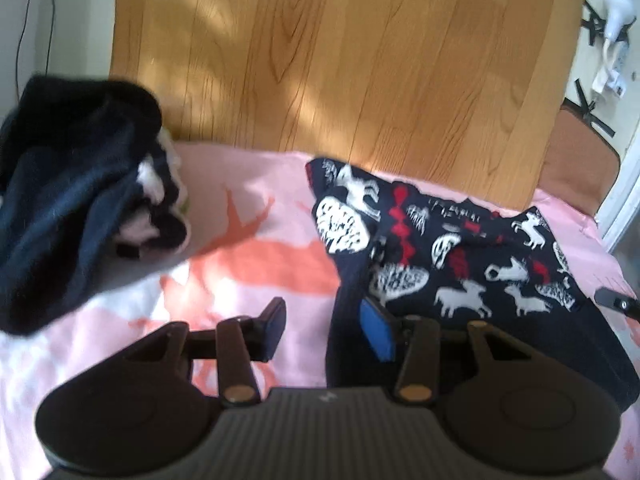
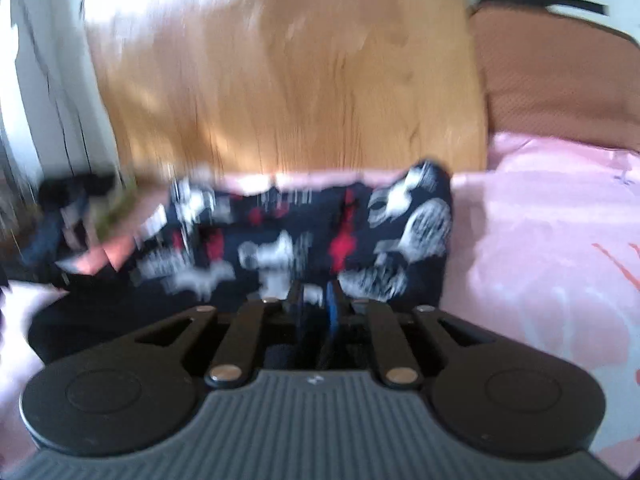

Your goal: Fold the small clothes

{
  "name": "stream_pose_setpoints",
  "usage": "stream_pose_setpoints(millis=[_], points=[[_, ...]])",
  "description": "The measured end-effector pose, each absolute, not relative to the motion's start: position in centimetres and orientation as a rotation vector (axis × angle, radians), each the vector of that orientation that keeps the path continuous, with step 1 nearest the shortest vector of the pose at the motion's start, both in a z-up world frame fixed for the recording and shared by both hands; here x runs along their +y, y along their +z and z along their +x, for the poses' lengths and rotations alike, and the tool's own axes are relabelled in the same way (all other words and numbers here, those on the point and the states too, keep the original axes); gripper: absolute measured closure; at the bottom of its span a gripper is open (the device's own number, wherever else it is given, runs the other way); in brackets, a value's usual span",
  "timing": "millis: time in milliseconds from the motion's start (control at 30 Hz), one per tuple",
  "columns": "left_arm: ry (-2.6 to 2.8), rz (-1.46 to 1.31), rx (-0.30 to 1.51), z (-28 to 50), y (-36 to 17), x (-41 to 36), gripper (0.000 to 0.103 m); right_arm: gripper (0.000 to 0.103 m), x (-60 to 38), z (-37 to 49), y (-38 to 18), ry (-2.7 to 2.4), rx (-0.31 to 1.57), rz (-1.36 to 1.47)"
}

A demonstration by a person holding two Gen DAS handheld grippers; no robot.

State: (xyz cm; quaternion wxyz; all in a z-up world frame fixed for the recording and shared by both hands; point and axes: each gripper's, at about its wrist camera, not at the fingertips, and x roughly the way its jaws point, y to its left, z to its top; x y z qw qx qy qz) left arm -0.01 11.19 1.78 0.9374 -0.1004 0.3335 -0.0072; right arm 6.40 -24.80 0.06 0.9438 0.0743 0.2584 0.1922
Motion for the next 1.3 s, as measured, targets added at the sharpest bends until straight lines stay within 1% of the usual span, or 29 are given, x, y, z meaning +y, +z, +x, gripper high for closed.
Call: stream_pose_setpoints(millis=[33,67,100,133,167,200,233,267,367,400,433,467,500,600,667,700,767,800,867,900,933,967,1033,1133,1267,1300], points=[[0.003,-0.169,0.703,0.6,1.3,10.9,0.061,0.086,-25.2,6.4,-0.4,0.390,0.545,0.172],[0.028,-0.145,0.754,1.6,0.4,10.7,0.061,0.080,-25.5,7.1,-1.4,0.387,0.607,0.170],[0.043,-0.156,0.781,2.2,-0.4,11.0,0.059,0.077,-25.5,7.8,-2.7,0.373,0.702,0.146],[0.046,-0.180,0.778,2.4,-0.3,11.6,0.061,0.078,-25.8,7.6,-3.0,0.383,0.665,0.150],[0.026,-0.195,0.795,2.6,0.0,12.1,0.061,0.078,-25.8,8.1,-2.7,0.394,0.697,0.147],[0.012,-0.216,0.791,2.7,0.6,12.7,0.061,0.078,-26.0,8.7,-1.7,0.390,0.715,0.153],[0.017,-0.230,0.759,2.7,1.5,13.4,0.061,0.077,-26.4,8.9,-0.5,0.397,0.672,0.166],[0.027,-0.231,0.723,3.1,2.7,13.8,0.060,0.074,-26.8,9.3,0.9,0.405,0.622,0.179],[0.007,-0.225,0.684,6.7,5.9,13.5,0.059,0.072,-26.8,12.8,4.3,0.418,0.601,0.217],[-0.016,-0.214,0.682,8.2,6.6,12.9,0.058,0.069,-26.3,15.0,5.0,0.431,0.621,0.225],[-0.049,-0.192,0.685,10.2,7.2,11.8,0.054,0.065,-25.7,16.9,5.1,0.451,0.643,0.231],[-0.077,-0.162,0.696,12.5,7.6,10.6,0.052,0.056,-24.8,19.5,5.0,0.470,0.673,0.232],[-0.092,-0.138,0.712,14.8,7.5,9.4,0.051,0.052,-23.9,22.1,4.6,0.460,0.703,0.231],[-0.129,-0.080,0.795,22.1,5.8,5.7,0.050,0.052,-21.5,29.0,1.9,0.403,0.808,0.235],[-0.123,-0.058,0.848,25.5,3.9,3.9,0.044,0.051,-20.1,32.2,0.1,0.375,0.839,0.236],[-0.113,-0.047,0.874,27.0,2.9,3.3,0.038,0.050,-19.6,33.4,-1.0,0.372,0.858,0.240],[-0.083,-0.044,0.929,29.3,0.8,2.5,0.038,0.049,-18.9,35.1,-2.7,0.374,0.891,0.243],[-0.092,-0.054,0.963,29.8,-0.2,2.4,0.047,0.048,-18.5,35.8,-3.6,0.382,0.913,0.232],[-0.099,-0.021,0.929,29.5,-0.8,1.6,0.071,0.047,-17.7,36.3,-4.9,0.413,0.939,0.202],[-0.119,-0.020,0.918,29.2,-0.7,1.4,0.089,0.060,-17.4,36.1,-5.0,0.434,0.914,0.170],[-0.138,-0.038,0.920,28.8,-0.6,1.4,0.093,0.076,-16.8,35.8,-5.1,0.473,0.915,0.135],[-0.129,-0.045,0.911,28.4,-0.3,1.3,0.094,0.091,-16.4,35.5,-5.0,0.471,0.891,0.110],[-0.130,-0.056,0.885,27.1,0.6,1.2,0.095,0.092,-16.0,35.0,-4.5,0.494,0.858,0.112],[-0.150,-0.055,0.809,23.5,3.4,1.5,0.095,0.092,-16.4,33.0,-2.5,0.518,0.789,0.177],[-0.195,-0.064,0.716,16.6,7.5,1.9,0.095,0.092,-16.7,27.7,1.5,0.560,0.694,0.188],[-0.202,-0.064,0.693,15.2,8.3,2.1,0.097,0.092,-17.3,26.3,2.3,0.571,0.675,0.190]])
